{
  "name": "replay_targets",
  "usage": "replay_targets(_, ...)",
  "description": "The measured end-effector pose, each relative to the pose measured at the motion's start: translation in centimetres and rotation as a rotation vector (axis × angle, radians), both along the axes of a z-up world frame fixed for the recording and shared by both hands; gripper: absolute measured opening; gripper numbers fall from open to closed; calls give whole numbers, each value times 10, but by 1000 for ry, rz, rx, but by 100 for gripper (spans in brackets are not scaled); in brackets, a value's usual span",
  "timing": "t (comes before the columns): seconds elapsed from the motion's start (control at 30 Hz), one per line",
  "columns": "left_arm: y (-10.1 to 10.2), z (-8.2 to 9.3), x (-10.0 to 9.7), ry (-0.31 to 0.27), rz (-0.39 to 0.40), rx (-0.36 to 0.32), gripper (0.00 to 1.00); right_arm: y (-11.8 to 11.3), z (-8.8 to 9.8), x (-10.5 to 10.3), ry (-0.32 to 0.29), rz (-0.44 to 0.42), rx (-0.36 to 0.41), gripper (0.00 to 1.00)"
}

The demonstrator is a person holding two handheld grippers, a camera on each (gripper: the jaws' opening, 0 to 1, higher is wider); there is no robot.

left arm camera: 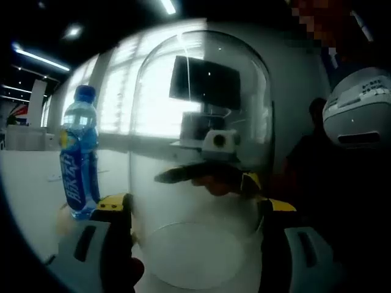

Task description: Open the cover put in the Mizone put the cover back on

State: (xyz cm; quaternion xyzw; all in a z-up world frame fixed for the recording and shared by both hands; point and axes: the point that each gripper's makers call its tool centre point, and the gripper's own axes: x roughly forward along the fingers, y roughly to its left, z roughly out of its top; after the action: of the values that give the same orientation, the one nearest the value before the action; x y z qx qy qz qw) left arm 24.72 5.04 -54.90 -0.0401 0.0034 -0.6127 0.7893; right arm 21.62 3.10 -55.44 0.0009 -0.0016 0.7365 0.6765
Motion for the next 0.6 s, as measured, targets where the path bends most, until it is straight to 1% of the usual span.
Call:
replay_targets(0.37, 1, 0, 0, 7, 7, 6, 76, 1, 1, 0, 3, -1, -6, 85)
replay_targets(0.6, 1, 0, 0, 5, 9, -2, 76, 1, 1, 0, -1, -3, -1, 86)
